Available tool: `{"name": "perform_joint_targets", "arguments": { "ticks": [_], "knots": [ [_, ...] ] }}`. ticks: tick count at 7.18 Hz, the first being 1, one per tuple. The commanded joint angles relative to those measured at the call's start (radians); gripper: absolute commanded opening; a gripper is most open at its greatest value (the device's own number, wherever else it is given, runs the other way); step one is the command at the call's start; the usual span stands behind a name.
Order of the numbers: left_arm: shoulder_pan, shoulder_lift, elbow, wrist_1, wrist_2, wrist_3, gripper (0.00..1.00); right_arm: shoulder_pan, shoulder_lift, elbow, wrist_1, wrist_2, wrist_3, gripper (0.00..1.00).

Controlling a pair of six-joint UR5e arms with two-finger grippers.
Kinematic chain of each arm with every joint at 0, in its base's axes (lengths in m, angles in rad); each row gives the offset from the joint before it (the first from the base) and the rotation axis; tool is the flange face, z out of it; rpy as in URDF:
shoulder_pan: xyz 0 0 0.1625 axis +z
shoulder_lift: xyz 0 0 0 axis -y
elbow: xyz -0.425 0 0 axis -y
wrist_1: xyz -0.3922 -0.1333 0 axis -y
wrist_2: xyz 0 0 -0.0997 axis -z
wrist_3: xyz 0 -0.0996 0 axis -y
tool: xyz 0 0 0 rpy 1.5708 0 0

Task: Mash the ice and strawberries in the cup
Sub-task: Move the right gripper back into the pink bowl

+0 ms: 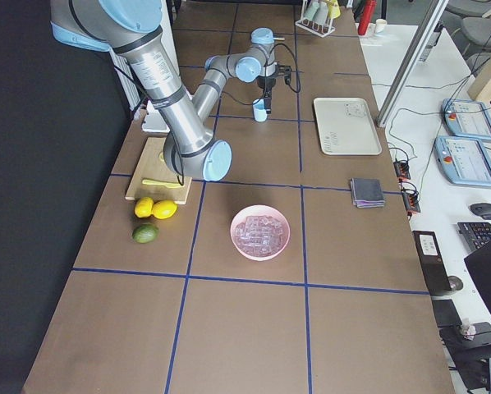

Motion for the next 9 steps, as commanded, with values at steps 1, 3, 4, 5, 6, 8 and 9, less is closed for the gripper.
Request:
{"name": "perform_joint_targets", "arguments": {
  "ticks": [1,3,4,5,6,8,9],
  "knots": [
    [0.0,0.0,0.001,0.001,0.0,0.0,1.0,0.16,-0.25,0.159,0.004,0.112,-0.309,0.99],
    [0.0,0.0,0.001,0.0,0.002,0.0,1.0,0.338,-0.448,0.204,0.012,0.21,-0.625,0.99],
    [0.0,0.0,0.001,0.0,0.002,0.0,1.0,0.448,-0.537,0.203,0.012,0.265,-0.81,0.99],
    [0.0,0.0,0.001,0.0,0.0,0.0,1.0,0.531,-0.606,0.198,0.012,0.296,-0.959,0.99],
    [0.0,0.0,0.001,0.0,0.0,0.0,1.0,0.561,-0.659,0.198,0.039,0.298,-1.014,0.98],
    [0.0,0.0,0.0,0.0,0.0,0.0,1.0,0.564,-0.766,0.133,0.291,0.298,-0.998,0.97],
    [0.0,0.0,0.0,0.0,0.0,0.0,1.0,0.563,-0.794,0.087,0.342,0.296,-1.001,0.96]
  ]
}}
